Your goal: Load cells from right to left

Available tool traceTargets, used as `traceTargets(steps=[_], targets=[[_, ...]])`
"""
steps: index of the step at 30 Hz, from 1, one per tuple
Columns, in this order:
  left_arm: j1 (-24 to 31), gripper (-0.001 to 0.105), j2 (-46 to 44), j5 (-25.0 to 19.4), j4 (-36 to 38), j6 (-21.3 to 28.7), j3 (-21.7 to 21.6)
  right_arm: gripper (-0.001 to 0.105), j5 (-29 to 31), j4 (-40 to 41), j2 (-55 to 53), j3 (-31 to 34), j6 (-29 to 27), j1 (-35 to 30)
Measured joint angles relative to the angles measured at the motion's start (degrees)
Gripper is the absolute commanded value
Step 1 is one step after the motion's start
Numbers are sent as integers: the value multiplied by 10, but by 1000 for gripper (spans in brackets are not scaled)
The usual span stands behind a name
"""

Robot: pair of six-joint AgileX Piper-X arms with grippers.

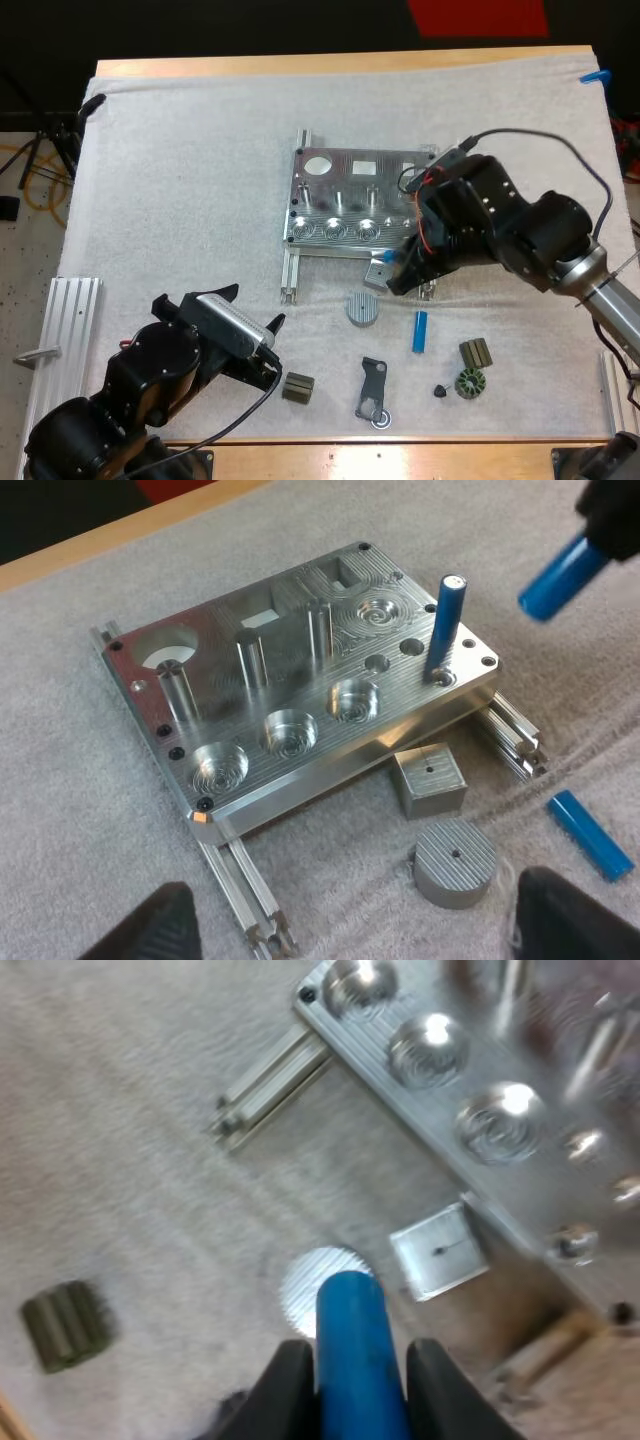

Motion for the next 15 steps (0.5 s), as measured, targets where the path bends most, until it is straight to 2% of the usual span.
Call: traceTargets(steps=[4,10,15], targets=[[0,64,0,0,0,2,0,13,14,22,1,-25,-44,0],[0,64,0,3,0,10,0,13,29,68,27,-55,-66,0],[0,64,0,4,0,13,0,13,45,82,54,-70,-114,0]])
